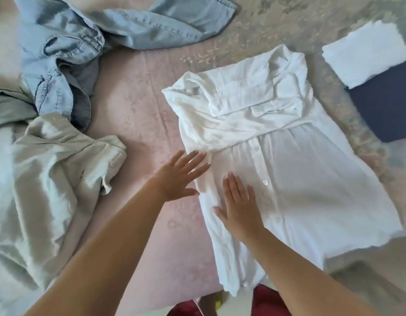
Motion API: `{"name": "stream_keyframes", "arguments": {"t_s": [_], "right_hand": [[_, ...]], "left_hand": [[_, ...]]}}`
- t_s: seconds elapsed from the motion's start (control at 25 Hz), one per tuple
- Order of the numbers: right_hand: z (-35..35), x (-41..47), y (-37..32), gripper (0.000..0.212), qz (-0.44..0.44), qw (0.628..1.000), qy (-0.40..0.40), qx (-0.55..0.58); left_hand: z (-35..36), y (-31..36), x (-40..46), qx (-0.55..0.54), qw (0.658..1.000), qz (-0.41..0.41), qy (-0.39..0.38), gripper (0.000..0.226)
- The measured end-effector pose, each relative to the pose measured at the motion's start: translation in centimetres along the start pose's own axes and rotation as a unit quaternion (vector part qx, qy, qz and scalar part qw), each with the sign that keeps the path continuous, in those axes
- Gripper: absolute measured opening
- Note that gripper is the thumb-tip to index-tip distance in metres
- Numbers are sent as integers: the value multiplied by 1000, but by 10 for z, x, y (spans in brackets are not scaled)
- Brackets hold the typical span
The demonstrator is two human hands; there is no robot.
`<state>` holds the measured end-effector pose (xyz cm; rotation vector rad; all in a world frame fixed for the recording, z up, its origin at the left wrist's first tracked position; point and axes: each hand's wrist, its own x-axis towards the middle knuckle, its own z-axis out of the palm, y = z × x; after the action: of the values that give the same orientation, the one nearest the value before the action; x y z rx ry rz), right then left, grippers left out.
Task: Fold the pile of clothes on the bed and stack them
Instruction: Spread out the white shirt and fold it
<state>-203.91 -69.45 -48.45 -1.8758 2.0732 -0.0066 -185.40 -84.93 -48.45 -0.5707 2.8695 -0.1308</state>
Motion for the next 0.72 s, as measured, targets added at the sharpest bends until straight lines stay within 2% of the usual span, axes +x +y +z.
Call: {"name": "stream_keyframes", "arguments": {"t_s": [0.08, 0.16, 0.28, 0.32, 0.48, 0.52, 0.6, 0.72], "right_hand": [[10, -21, -24, 76, 25, 1000, -7, 17], [17, -35, -38, 71, 18, 999, 23, 22], [32, -37, -56, 63, -48, 994, 95, 10], [39, -38, -63, 59, -41, 994, 101, 10], [68, -51, -74, 57, 92, 993, 69, 23], [74, -52, -71, 52, 109, 989, 95, -6], [77, -51, -70, 41, 113, 985, 119, -45], [63, -46, -69, 46, 102, 978, 180, -28]], "left_hand": [[5, -5, 0, -9, 999, 20, 30, 66], [6, 0, 3, -44, 997, -1, 65, 54], [7, -29, 17, 43, 994, 17, 95, 61], [7, -44, 21, 77, 992, 24, 92, 60], [18, -93, 52, 154, 984, 22, 91, 51], [21, -100, 62, 163, 982, 29, 88, 50], [22, -106, 79, 141, 985, 50, 85, 47], [15, -109, 94, 86, 990, 97, 63, 36]]}}
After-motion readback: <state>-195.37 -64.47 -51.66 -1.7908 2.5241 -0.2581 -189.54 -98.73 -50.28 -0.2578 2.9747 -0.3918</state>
